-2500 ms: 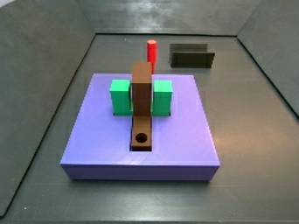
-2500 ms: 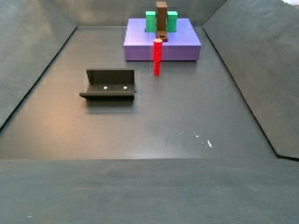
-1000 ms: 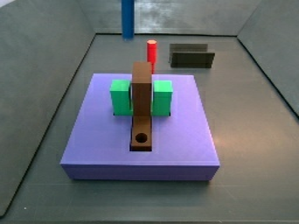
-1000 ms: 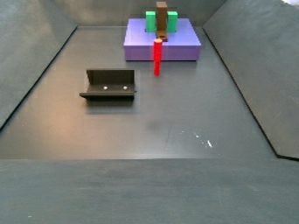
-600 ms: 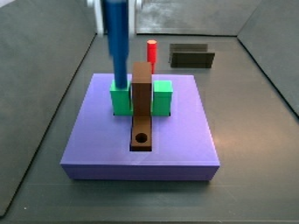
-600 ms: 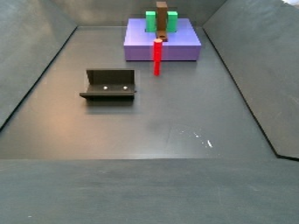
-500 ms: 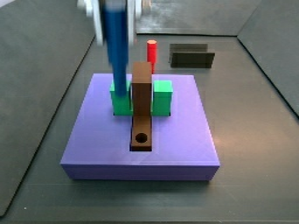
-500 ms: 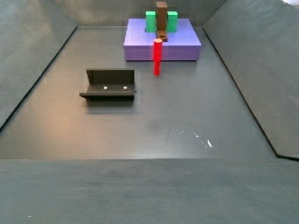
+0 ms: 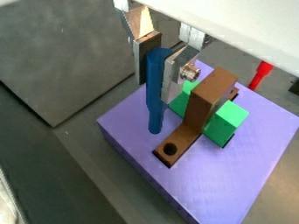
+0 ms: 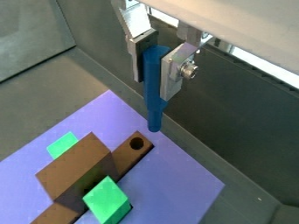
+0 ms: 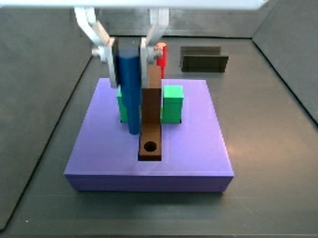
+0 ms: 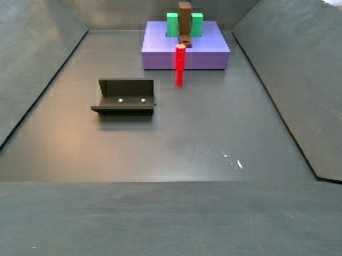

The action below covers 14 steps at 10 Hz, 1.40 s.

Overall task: Pick up the blue object. Move up. Move to above the board. Insert the blue object.
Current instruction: Insert the blue object.

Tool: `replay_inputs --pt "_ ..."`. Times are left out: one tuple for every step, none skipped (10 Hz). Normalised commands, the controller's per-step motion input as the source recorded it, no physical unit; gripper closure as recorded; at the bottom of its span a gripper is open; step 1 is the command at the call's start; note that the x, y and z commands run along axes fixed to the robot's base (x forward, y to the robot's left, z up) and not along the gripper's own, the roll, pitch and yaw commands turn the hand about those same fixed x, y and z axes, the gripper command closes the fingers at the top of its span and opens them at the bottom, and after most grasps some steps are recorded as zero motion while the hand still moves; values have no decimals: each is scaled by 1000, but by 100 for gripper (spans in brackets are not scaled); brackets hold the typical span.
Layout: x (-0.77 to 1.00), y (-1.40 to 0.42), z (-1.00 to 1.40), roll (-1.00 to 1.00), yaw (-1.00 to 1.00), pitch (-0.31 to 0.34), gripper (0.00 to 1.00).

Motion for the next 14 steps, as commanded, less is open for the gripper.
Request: replay_inputs --pt "120 -234 -109 473 0 -211 100" --pt "280 -249 -197 500 -34 -97 100" --pt "409 -103 -531 383 -223 -26 100" --pt "460 0 -589 261 -209 0 100" --pt "557 37 -480 67 -169 24 100" --pt "429 131 -337 0 -111 47 100" --pt "271 223 -220 -84 -154 60 100" --pt "0 529 -31 -256 -246 33 100" --pt "-43 491 0 -326 -240 0 100" --pt "-126 100 -26 -304 0 -47 100" --pt "-260 -54 0 -220 126 -21 100" --pt "-249 -109 94 -183 83 0 100" --pt "-11 -11 0 -147 100 0 100" --pt "-69 0 -97 -103 69 0 100"
